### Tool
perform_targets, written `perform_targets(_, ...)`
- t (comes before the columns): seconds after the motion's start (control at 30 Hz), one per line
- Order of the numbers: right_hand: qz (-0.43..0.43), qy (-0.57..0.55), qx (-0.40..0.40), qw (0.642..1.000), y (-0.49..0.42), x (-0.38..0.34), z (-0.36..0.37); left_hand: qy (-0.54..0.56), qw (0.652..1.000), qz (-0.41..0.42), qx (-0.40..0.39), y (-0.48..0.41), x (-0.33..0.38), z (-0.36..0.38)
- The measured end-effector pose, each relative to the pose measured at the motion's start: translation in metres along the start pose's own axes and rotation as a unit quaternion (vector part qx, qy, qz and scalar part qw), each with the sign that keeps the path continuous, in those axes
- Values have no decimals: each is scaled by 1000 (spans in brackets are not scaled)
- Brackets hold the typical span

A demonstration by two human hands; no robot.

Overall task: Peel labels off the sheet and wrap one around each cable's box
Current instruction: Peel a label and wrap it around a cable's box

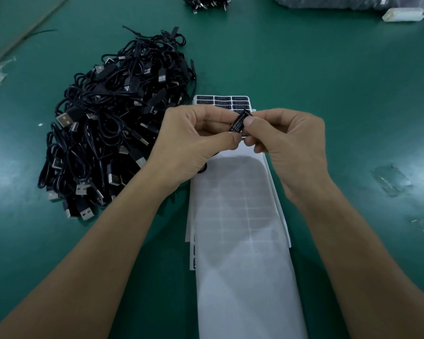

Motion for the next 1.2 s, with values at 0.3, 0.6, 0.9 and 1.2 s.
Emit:
perform_targets(0.3, -1, 3, 7, 1000, 0, 0, -1, -12, 1000, 5, 8, 0, 0, 0)
perform_targets(0.6, -31, 50, 39, 997, 1, -6, -5, 24, 998, 5, 62, 2, -2, 3)
perform_targets(0.9, -56, 66, 69, 994, 4, -12, -10, 36, 996, 1, 76, 2, -2, 0)
perform_targets(1.2, -46, 104, 104, 988, 7, -8, -17, 26, 997, 2, 75, 2, -3, -3)
Point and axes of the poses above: each hand's wrist, its own y-axis away from the middle knuckle, its own z-axis out of the palm, x = y × z, the point moved 9 cm from there along -y, towards the middle knuckle, and after that the axes turned 15 degrees about y, right-handed, at the moved point
